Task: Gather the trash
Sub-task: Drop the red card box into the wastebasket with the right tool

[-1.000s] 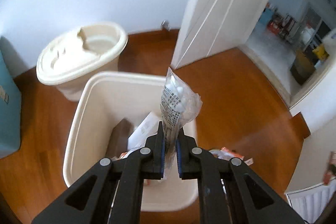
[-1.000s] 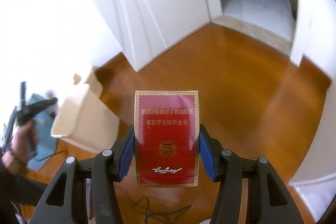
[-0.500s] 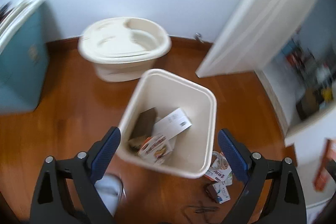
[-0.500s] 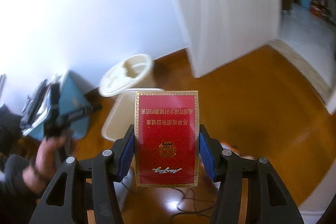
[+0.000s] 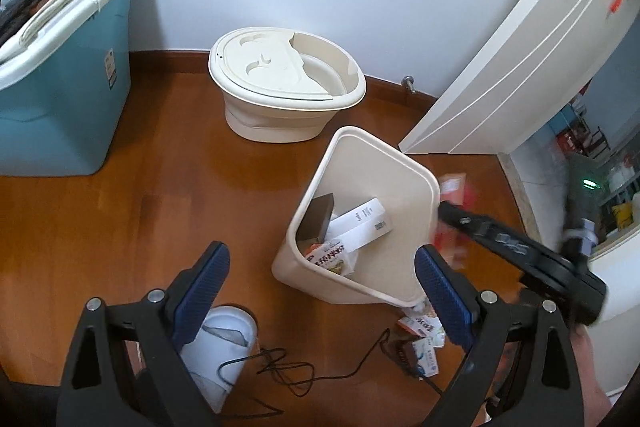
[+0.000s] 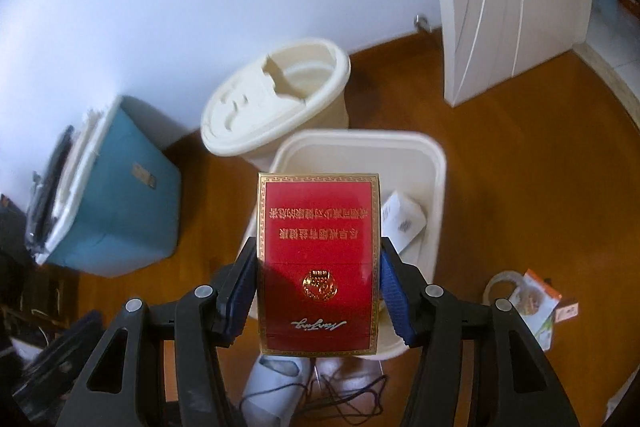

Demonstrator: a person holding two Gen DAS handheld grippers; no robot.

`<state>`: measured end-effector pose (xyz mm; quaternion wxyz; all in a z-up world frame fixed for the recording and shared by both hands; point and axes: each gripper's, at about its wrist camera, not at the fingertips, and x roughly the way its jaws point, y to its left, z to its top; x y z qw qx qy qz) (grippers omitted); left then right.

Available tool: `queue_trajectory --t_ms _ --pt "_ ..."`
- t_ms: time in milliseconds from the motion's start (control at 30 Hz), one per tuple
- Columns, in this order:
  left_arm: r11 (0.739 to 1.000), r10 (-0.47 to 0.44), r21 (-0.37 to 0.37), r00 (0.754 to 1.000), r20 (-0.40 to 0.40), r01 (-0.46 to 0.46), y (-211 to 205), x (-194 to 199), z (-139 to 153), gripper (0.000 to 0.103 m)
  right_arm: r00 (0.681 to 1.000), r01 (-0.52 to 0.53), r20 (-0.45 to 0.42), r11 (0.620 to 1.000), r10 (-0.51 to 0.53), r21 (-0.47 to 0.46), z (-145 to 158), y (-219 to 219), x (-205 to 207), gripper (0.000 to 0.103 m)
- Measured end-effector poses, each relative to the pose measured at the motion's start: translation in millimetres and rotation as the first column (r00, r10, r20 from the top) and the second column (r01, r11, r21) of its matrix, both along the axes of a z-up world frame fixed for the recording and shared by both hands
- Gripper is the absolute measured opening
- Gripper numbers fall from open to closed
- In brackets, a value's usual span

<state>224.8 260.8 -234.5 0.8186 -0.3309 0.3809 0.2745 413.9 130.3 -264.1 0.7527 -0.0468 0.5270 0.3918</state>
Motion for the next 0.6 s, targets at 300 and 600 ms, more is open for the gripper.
queue_trajectory --t_ms 300,600 --pt "0.991 -0.077 0.111 0.996 -0.035 0.08 -23.9 11.1 5.1 0.095 0.998 -0.066 -0.012 0.996 0.066 -0.053 11.4 -61.6 0.2 0.073" --pt "0.944 -0.275 0.165 0.957 -0.088 0.286 -104.4 66.0 -19.5 0.095 0.997 -0.072 -0.027 0.951 0.068 -0.299 -65.5 -254.5 12.3 0.077"
